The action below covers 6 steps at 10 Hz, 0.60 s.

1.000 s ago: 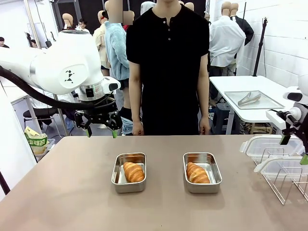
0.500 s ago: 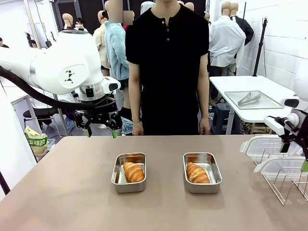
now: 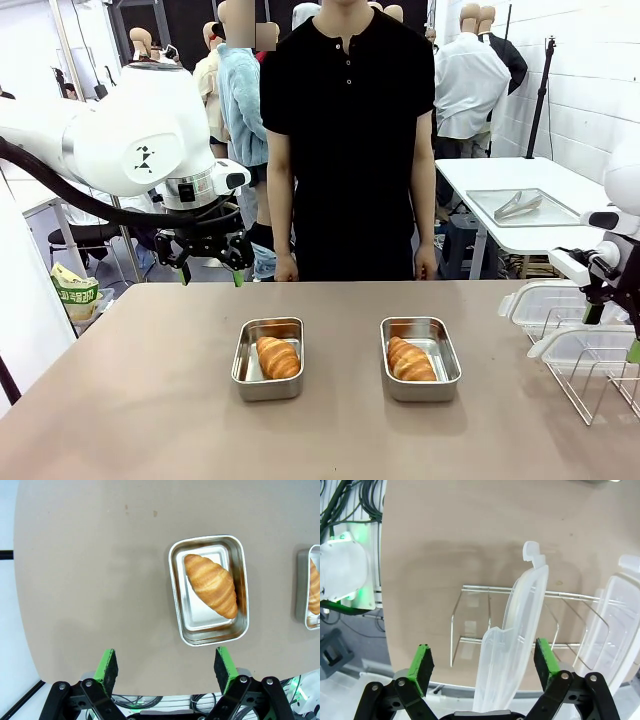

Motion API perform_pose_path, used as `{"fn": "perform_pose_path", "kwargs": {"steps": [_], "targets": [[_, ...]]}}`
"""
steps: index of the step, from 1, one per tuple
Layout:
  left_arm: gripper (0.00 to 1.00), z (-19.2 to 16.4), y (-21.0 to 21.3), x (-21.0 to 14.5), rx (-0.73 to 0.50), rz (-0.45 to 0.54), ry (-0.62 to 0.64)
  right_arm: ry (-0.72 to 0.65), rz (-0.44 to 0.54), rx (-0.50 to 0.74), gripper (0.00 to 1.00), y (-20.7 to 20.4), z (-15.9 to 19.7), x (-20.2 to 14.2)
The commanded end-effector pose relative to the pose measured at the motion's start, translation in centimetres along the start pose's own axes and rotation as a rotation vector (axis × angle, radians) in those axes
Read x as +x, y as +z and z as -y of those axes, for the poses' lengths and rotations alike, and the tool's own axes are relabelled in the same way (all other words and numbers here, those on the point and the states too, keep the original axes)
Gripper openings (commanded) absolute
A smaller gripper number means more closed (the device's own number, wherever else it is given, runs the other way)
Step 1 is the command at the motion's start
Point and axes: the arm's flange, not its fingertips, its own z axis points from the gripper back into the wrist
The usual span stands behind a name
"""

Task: Place the bread in airtight containers.
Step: Pick up one Airtight Container lid and hand it to the human.

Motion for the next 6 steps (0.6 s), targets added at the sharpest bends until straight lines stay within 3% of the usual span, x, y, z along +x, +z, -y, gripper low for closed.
{"fn": "perform_pose_path", "kwargs": {"steps": [1, 5, 6], "targets": [[1.00, -0.20, 0.16, 0.09, 0.006, -0.001, -0.003, -0.014, 0.011, -0.003, 0.85, -0.47, 0.52, 0.18], [1.00, -0.20, 0.16, 0.09, 0.006, -0.001, -0.003, -0.013, 0.002, -0.004, 0.13, -0.15, 0.53, 0.47], [1.00, -0.20, 0.16, 0.09, 0.006, -0.001, -0.003, -0.014, 0.001, -0.005, 0.00, -0.16, 0.53, 0.47]]}}
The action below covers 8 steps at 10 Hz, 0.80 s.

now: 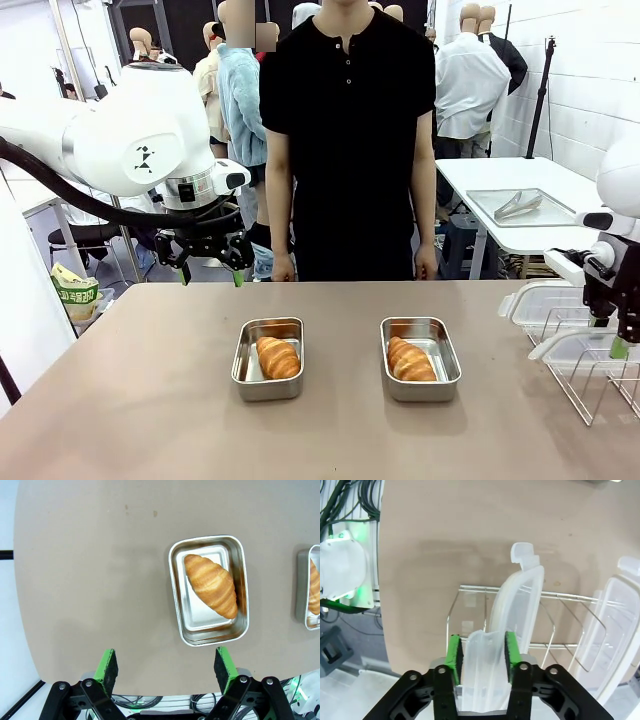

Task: Place the bread in airtight containers.
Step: Pick up one Airtight Container lid and hand it to the human.

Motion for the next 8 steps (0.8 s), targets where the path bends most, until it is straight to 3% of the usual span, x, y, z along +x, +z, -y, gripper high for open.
{"fn": "perform_pose_path", "kwargs": {"steps": [1, 8], "targets": [[1.00, -0.20, 0.16, 0.09, 0.006, -0.001, -0.003, -0.023, 0.015, -0.001, 0.00, -0.29, 0.11, 0.04], [1.00, -0.20, 0.16, 0.09, 0.006, -0.001, -0.003, -0.021, 0.022, -0.039, 0.00, 0.19, 0.42, 0.19]]}}
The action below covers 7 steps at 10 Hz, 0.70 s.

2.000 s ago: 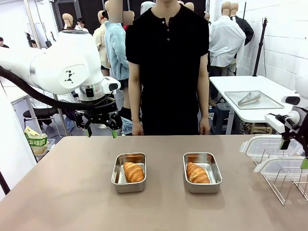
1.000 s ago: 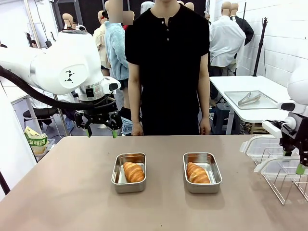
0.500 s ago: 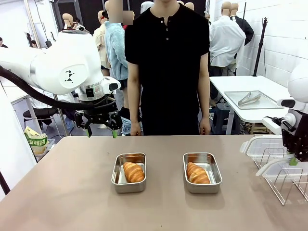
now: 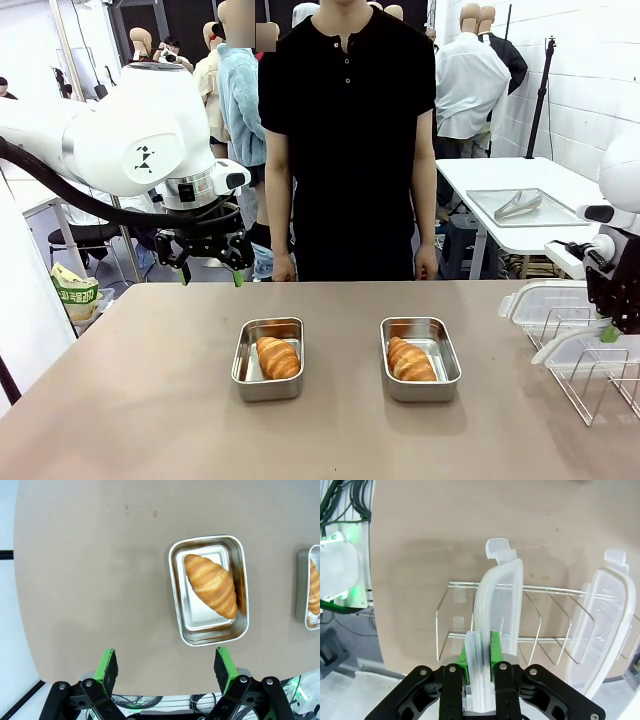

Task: Place the bread in airtight containers.
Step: Pick up one Airtight Container lid and hand it to the human.

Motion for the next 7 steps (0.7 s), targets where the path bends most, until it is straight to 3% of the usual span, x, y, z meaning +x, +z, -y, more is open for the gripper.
{"fn": "perform_pose_path", "kwargs": {"steps": [1, 7], "targets": [[1.00, -0.2, 0.2, 0.1, 0.006, -0.001, -0.003, -0.020, 0.027, -0.007, 0.00, -0.2, -0.1, 0.5], [1.00, -0.2, 0.2, 0.1, 0.006, -0.001, -0.003, -0.005, 0.002, -0.031, 0.00, 3.1, -1.1, 1.0]]}}
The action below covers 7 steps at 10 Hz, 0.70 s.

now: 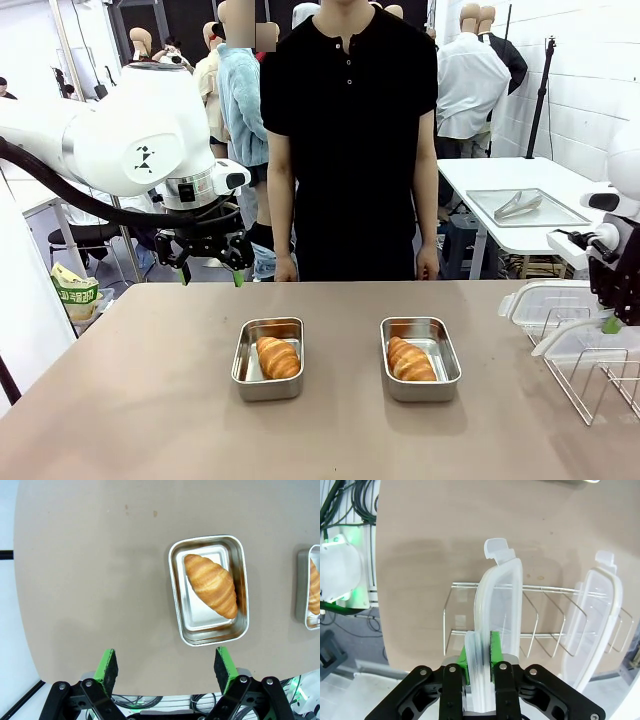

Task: Place the bread in airtight containers.
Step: Pick up one Airtight Container lid and hand it to the human.

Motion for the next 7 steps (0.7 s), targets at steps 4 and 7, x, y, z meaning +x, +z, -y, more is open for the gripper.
{"fn": "perform_pose_path", "kwargs": {"steps": [4, 7], "targets": [[1.00, -0.2, 0.2, 0.1, 0.006, -0.001, -0.003, 0.028, -0.018, -0.041, 0.00, 3.5, -0.5, 0.7], [1.00, -0.2, 0.2, 0.1, 0.006, -0.001, -0.003, 0.029, -0.049, -0.042, 0.00, 6.1, -1.0, 1.1]]}}
